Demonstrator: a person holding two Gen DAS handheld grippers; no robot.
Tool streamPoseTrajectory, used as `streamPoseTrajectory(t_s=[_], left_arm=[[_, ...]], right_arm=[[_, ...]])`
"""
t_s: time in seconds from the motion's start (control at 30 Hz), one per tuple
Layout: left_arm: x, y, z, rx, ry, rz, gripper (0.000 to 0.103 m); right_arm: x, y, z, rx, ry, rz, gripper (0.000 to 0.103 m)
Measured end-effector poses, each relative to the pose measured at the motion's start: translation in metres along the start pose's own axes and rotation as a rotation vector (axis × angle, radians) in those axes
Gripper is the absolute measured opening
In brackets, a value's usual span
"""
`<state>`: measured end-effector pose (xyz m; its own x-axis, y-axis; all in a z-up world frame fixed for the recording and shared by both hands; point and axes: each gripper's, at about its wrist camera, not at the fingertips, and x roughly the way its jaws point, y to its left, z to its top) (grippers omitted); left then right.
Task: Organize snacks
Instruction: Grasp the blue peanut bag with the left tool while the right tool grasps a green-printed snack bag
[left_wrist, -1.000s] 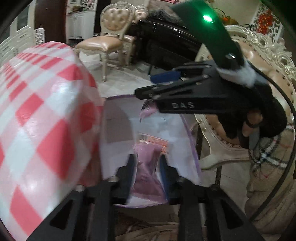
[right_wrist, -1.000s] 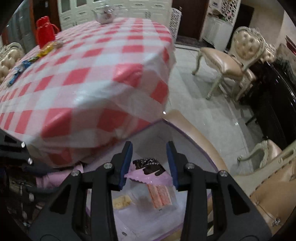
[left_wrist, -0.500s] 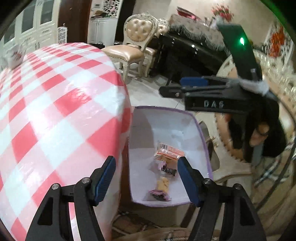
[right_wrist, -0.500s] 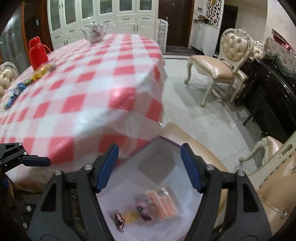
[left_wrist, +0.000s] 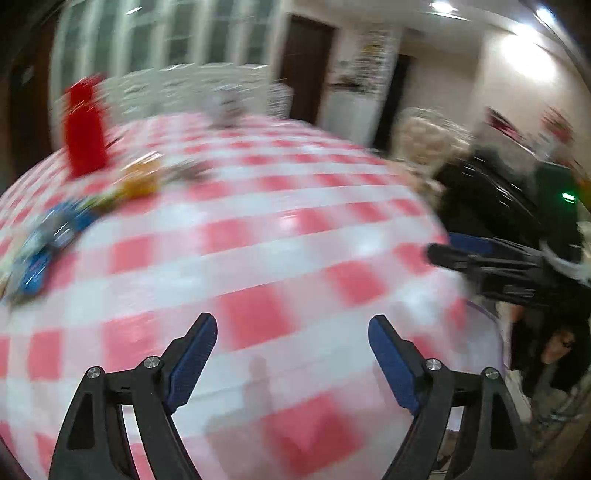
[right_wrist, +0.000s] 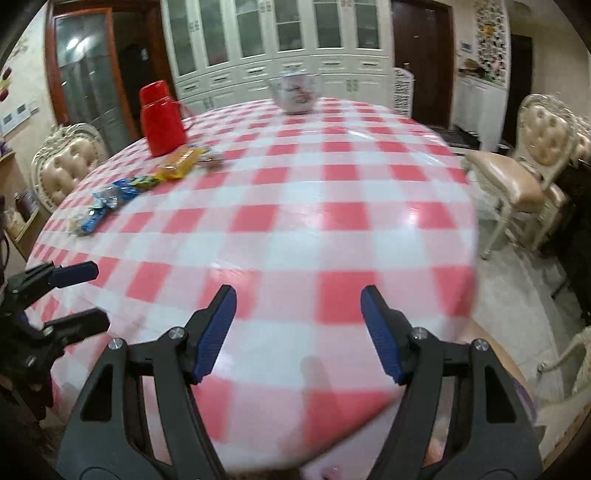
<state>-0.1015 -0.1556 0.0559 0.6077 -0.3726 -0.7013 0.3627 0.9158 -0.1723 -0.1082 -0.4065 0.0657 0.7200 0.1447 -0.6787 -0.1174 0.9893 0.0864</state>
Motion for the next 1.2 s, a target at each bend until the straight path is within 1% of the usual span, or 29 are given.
streamPoseTrajectory(t_s=[0.07,0.13,0.23,0.3,0.37,0.43,0.47,0.53,0.6,0.67,0.73,0.83,0.9,0.97,1.03,1.1,1.17,1.2], left_arm=[[-0.002,0.037,-0.004,-0.065,0.003,0.067,0.085],[-0.007,0.080,-0.005,-0.117,-0.004,0.165,0.085],[-0.009,0.136,-0.005,-0.163,0.001,0.297,0.085],[-0.007,0.170,-0.002,-0.195,0.017,0.359,0.085],[0.004,0.204,0.006,-0.236,0.047,0.395,0.085],[0.012,0.231,0.011,-0.276,0.085,0.388,0.085],[0.013,0.237,0.012,-0.281,0.086,0.382,0.085],[0.018,0.244,0.018,-0.270,0.089,0.396,0.085],[0.025,0.251,0.025,-0.241,0.105,0.428,0.085],[0.036,0.256,0.032,-0.231,0.119,0.437,0.085],[0.046,0.263,0.038,-0.234,0.137,0.423,0.087],[0.053,0.270,0.046,-0.243,0.123,0.419,0.090],[0.058,0.274,0.049,-0.248,0.115,0.416,0.096],[0.059,0.274,0.050,-0.244,0.116,0.416,0.097],[0.057,0.274,0.048,-0.245,0.103,0.413,0.092],[0.054,0.275,0.047,-0.246,0.081,0.412,0.075],[0.050,0.278,0.047,-0.262,0.064,0.400,0.069],[0.047,0.281,0.045,-0.279,0.052,0.386,0.067]], right_arm=[[0.016,0.023,0.011,-0.031,0.014,0.027,0.073],[0.034,0.048,0.021,-0.079,0.031,0.047,0.074],[0.063,0.086,0.036,-0.154,0.065,0.070,0.074],[0.079,0.105,0.042,-0.195,0.080,0.092,0.074],[0.098,0.124,0.051,-0.223,0.089,0.114,0.074],[0.118,0.138,0.060,-0.221,0.107,0.138,0.074],[0.126,0.142,0.063,-0.207,0.121,0.150,0.074],[0.151,0.155,0.073,-0.171,0.177,0.202,0.074],[0.170,0.169,0.082,-0.166,0.210,0.239,0.074],[0.181,0.184,0.091,-0.191,0.214,0.247,0.074],[0.187,0.190,0.104,-0.192,0.179,0.248,0.074],[0.201,0.175,0.126,-0.110,0.150,0.247,0.075],[0.219,0.153,0.142,-0.013,0.145,0.193,0.075],[0.239,0.137,0.157,0.048,0.142,0.145,0.076],[0.260,0.133,0.170,0.031,0.146,0.118,0.076],[0.280,0.136,0.181,-0.025,0.166,0.097,0.076],[0.299,0.140,0.189,-0.085,0.186,0.089,0.079],[0.304,0.143,0.193,-0.119,0.170,0.082,0.079]])
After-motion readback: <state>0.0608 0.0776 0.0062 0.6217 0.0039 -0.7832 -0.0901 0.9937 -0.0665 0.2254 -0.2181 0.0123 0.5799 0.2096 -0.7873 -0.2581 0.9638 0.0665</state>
